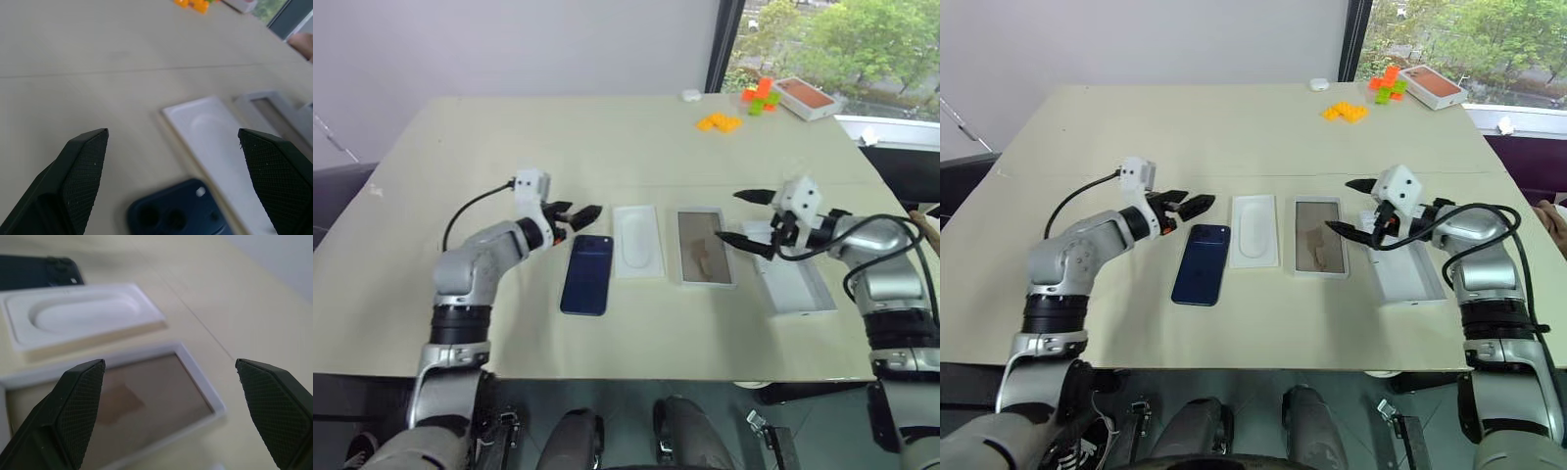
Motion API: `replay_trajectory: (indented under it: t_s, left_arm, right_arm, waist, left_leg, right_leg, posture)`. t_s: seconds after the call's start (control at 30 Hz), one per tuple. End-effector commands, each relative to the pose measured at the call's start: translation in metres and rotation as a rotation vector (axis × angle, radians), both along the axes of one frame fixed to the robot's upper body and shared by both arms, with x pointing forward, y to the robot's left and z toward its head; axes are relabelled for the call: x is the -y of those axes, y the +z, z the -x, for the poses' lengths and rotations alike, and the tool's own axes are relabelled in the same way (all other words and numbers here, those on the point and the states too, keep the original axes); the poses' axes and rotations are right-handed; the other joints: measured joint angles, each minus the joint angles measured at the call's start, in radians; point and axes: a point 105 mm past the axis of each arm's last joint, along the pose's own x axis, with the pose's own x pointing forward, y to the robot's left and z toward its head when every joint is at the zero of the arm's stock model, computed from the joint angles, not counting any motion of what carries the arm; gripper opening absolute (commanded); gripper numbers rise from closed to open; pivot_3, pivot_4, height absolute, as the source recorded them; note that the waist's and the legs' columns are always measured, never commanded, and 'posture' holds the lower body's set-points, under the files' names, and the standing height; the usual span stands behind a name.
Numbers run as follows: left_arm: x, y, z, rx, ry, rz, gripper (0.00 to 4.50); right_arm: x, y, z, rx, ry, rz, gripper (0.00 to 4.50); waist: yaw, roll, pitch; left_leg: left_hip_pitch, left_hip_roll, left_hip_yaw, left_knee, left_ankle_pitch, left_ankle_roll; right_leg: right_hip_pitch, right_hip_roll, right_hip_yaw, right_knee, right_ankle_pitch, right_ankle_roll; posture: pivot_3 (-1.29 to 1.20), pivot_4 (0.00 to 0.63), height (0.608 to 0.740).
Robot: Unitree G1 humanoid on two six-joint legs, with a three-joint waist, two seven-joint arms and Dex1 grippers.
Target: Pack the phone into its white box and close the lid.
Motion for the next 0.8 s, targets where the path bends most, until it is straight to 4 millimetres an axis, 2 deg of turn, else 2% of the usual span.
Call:
replay_trajectory:
  t_s: [0.03, 0.17, 0.53, 0.8]
  left_arm:
    - [0.008, 0.004, -0.011, -0.082, 0.024, 0.082, 4.50]
    - [0.016, -0.006, -0.022, -0.203, 0.062, 0.135, 4.50]
    - [0.037, -0.009, -0.030, -0.393, 0.011, 0.276, 4.50]
    - [0.044, -0.020, -0.032, -0.434, 0.013, 0.197, 4.50]
  right_arm:
    - [-0.021, 0.012, 0.007, 0.072, 0.070, 0.043, 4.47]
    - [-0.029, 0.007, 0.013, 0.080, 0.106, 0.084, 4.47]
    - [-0.037, 0.008, 0.016, 0.045, 0.144, 0.024, 4.47]
    - [-0.039, 0.007, 0.014, 0.058, 0.141, 0.032, 4.47]
  waist:
    - [-0.002, 0.000, 0.000]
    - [-0.005, -0.001, 0.001]
    - [-0.003, -0.002, 0.001]
    - [-0.004, -0.002, 0.001]
  left_leg:
    - [0.000, 0.000, 0.000, 0.000, 0.000, 0.000]
    - [0.000, 0.000, 0.000, 0.000, 0.000, 0.000]
    - [0.000, 0.000, 0.000, 0.000, 0.001, -0.001]
    - [0.000, 0.000, 0.000, -0.001, 0.001, -0.002]
  right_leg:
    - [0.000, 0.000, 0.000, 0.000, 0.000, 0.000]
    - [0.000, 0.000, 0.000, 0.000, 0.000, 0.000]
    - [-0.001, 0.000, 0.000, 0.000, 0.000, 0.000]
    - [-0.001, 0.000, 0.000, 0.000, 0.000, 0.000]
  posture:
    - [0.00, 0.150, 0.740]
    - [0.00, 0.150, 0.740]
    - [0.00, 0.150, 0.740]
    - [0.00, 0.150, 0.740]
